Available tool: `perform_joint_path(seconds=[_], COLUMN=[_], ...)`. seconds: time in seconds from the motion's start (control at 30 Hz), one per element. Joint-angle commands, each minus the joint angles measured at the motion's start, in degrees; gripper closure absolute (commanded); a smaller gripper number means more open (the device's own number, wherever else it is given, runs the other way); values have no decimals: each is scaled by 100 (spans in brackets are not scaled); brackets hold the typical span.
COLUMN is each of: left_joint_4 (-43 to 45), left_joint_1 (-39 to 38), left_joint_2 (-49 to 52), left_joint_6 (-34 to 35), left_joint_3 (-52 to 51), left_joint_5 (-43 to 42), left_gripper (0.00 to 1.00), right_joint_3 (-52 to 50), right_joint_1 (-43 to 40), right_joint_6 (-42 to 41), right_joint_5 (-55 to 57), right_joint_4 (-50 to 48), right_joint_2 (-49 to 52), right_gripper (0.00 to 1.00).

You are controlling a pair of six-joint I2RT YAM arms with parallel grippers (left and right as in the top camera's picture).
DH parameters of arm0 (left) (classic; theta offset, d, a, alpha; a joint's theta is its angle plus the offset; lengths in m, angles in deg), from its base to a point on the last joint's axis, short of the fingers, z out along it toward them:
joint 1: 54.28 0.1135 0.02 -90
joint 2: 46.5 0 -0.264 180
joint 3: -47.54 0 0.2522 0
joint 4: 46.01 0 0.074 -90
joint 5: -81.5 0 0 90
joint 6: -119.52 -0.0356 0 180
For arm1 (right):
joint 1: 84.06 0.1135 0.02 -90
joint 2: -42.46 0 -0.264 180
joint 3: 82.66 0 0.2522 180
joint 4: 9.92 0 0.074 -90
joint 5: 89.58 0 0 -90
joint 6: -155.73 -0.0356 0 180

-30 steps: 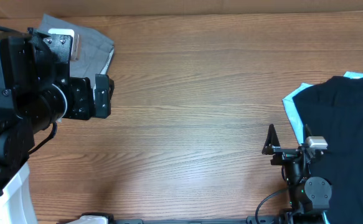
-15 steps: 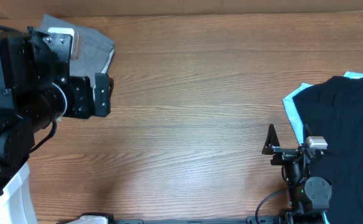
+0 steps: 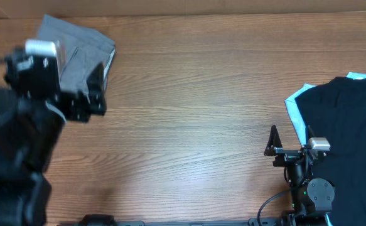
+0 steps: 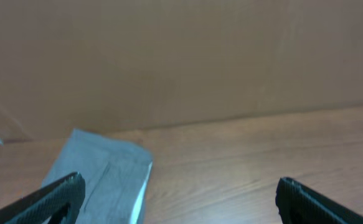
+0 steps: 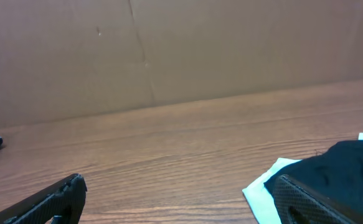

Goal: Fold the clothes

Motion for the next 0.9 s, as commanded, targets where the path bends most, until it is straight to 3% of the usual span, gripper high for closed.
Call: perform_joint_path(seconds=[0.0, 0.23, 0.6, 0.87], left_joint_4=[599, 1032, 3816, 4544], left_joint_1=[120, 254, 378, 378], left_joint_2=[-905, -2684, -5182, -5589], left_joint_6=[-131, -107, 70, 68], left_joint_3=[-1515, -3858, -7482, -8614], left_joint_5=[66, 61, 61, 59], left_gripper=[0, 0, 0, 0], right_joint_3=[-57, -57, -57, -57], right_joint_1=[-28, -28, -28, -28], right_joint_6=[17, 17, 17, 17], right_joint_5=[-33, -35, -33, -35], right_joint_4=[-42, -44, -44, -44], right_joint_2=[-50, -50, -50, -50], right_gripper=[0, 0, 0, 0])
